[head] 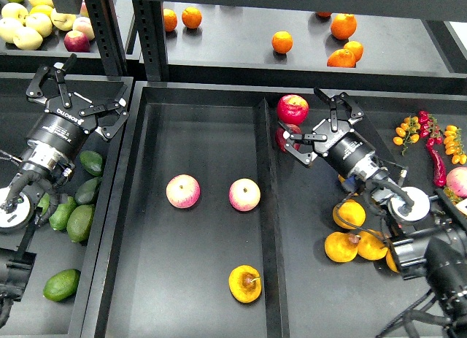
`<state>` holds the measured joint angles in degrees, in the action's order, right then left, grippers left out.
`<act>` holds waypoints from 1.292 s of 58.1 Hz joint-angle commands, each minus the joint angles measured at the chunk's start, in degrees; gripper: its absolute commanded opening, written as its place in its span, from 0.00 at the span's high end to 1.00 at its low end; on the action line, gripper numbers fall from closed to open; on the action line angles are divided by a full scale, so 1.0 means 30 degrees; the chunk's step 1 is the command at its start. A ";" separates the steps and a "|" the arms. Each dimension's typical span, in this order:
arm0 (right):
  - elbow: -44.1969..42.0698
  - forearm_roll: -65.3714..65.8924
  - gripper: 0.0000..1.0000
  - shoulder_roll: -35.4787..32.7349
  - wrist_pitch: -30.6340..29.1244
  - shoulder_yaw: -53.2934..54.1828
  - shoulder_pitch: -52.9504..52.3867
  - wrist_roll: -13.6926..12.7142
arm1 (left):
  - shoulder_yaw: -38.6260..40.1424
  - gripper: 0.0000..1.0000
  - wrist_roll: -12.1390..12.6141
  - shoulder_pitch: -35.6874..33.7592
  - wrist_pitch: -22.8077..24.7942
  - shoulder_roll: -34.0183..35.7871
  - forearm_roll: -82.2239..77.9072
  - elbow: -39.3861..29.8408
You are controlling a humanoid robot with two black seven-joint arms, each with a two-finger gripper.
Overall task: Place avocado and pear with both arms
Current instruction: 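Move the right gripper down toward the yellow pear, then close the right gripper around the yellow pear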
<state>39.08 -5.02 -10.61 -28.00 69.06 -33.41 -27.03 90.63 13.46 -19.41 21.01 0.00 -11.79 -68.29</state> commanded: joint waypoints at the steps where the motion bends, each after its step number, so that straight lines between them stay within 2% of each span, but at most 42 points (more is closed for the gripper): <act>1: 0.0418 -0.0085 0.01 -0.2641 0.0000 -0.3355 -0.0669 -0.0323 | -0.0032 0.00 0.0171 0.0054 0.0056 0.0002 0.0004 0.0001; 17: 0.1796 0.0529 0.01 -0.4724 0.0000 -1.1294 -0.2747 -0.0323 | -0.0267 0.00 0.0230 0.0084 0.0056 0.0002 -0.0025 0.0206; 30: 0.1620 0.1351 0.01 -0.3437 0.0000 -1.5137 -0.4302 -0.0323 | -0.0267 0.00 0.0230 0.0142 0.0085 0.0002 -0.0025 0.0206; 46: 0.1299 0.2258 0.01 -0.1532 0.0000 -1.9120 -0.4332 -0.0323 | -0.0531 0.00 0.0318 0.0201 0.0085 0.0002 -0.0025 0.0323; 59: -0.0253 0.3400 0.01 0.0167 0.0000 -1.9914 -0.3805 -0.0323 | -0.0706 0.00 0.0318 0.0201 0.0085 0.0002 -0.0025 0.0323; 75: -0.1104 0.4222 0.01 0.1134 0.0000 -1.9943 -0.2926 -0.0323 | -0.0765 0.00 0.0318 0.0201 0.0085 0.0002 -0.0025 0.0323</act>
<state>36.59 7.29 -8.25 -28.00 9.24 -43.16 -28.00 88.33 14.42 -18.80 21.29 0.00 -11.87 -67.32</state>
